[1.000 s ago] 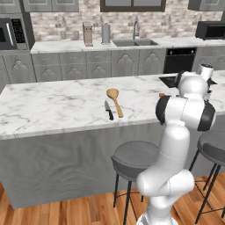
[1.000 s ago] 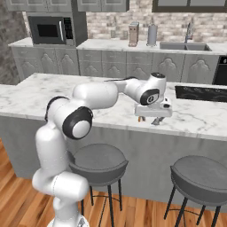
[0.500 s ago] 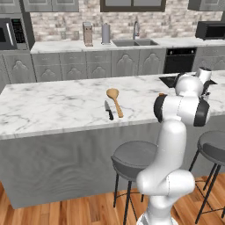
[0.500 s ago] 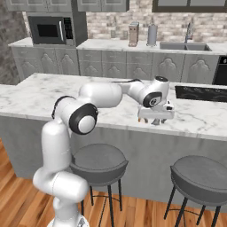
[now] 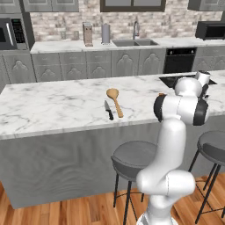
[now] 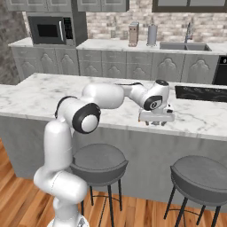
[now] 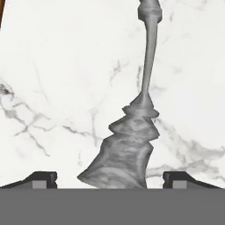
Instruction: Pick up the metallic utensils from the counter and place them in the open drawer. Make sure not to pick up any wooden utensils.
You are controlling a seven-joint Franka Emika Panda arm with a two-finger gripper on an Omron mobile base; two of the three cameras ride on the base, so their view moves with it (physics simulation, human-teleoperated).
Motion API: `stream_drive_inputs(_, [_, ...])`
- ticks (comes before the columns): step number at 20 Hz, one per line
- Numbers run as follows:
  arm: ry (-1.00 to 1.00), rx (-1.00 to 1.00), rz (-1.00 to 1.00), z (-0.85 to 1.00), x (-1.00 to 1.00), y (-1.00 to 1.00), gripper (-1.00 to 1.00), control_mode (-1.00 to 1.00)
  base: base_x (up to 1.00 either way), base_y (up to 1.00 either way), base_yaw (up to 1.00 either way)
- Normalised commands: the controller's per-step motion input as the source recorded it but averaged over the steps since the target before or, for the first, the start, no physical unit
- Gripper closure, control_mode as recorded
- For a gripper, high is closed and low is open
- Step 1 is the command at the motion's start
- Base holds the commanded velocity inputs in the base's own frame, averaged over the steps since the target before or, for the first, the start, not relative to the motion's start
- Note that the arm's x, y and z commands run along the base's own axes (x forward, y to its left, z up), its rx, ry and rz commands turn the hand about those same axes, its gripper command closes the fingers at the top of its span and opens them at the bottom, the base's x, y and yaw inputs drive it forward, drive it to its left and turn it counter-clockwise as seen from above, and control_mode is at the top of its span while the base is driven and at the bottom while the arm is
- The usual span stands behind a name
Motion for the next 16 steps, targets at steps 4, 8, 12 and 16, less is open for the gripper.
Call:
stream_drive_inputs(4, [-0.02,0.00,0.00,-0.08,0.28,0.00,-1.00,-1.00,0.00,0.00,0.00])
stream_drive_inputs(8, [0.00,0.00,0.00,-0.08,0.27,0.00,-1.00,-1.00,0.00,0.00,0.00])
stream_drive_inputs(12, [0.00,-0.01,0.00,-0.21,0.17,0.00,-1.00,-1.00,0.00,0.00,0.00])
stream_drive_inputs(16, [0.00,-0.04,0.00,-0.42,0.03,0.00,1.00,-1.00,0.00,0.00,0.00])
